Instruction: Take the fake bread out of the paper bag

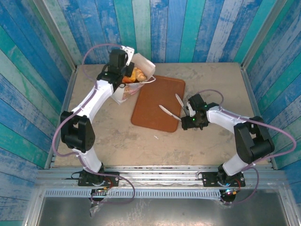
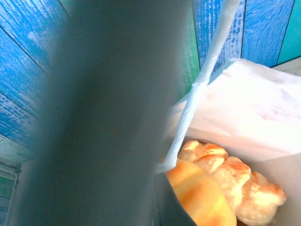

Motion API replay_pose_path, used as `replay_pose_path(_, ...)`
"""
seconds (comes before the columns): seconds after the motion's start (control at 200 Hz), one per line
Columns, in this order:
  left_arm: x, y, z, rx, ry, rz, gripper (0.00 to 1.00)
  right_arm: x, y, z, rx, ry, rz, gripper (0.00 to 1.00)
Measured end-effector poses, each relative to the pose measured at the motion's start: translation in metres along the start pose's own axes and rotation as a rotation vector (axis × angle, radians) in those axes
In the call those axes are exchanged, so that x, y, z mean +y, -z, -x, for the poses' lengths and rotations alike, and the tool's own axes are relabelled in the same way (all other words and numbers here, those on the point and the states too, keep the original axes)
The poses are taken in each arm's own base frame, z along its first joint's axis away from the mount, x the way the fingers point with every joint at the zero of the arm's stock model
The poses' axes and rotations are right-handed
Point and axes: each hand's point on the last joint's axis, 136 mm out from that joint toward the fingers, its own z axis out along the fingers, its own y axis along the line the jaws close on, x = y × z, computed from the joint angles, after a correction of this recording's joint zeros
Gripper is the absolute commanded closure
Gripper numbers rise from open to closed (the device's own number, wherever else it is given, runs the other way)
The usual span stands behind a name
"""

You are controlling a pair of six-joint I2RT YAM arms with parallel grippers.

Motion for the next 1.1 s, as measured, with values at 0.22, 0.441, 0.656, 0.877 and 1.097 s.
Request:
replay_pose_path(0.22,-0.006,0.014,0.0,-0.021,0.007,0.002,1.0,0.006,-0.009,0.002,0.02,0.018,-0.01,0.09)
replay_pose_path(0.441,-0.007,0.024,-0.003,-0.035,0.03,0.004,1.0,0.009,-0.012,0.015,-0.005,0.022,-0.007,0.07)
replay_pose_path(0.656,-0.006,0.024,-0.006,-0.031,0.047,0.012,1.0,0.011,-0.015,0.026,-0.017,0.031,-0.005,0.07)
replay_pose_path(0.877,-0.005,0.023,-0.006,-0.034,0.049,0.021,1.0,0.013,-0.016,0.031,-0.025,0.041,-0.002,0.07)
replay_pose_path(1.097,-0.004,0.024,-0.006,-0.034,0.053,0.025,1.0,0.014,-0.018,0.035,-0.032,0.053,0.0,0.07)
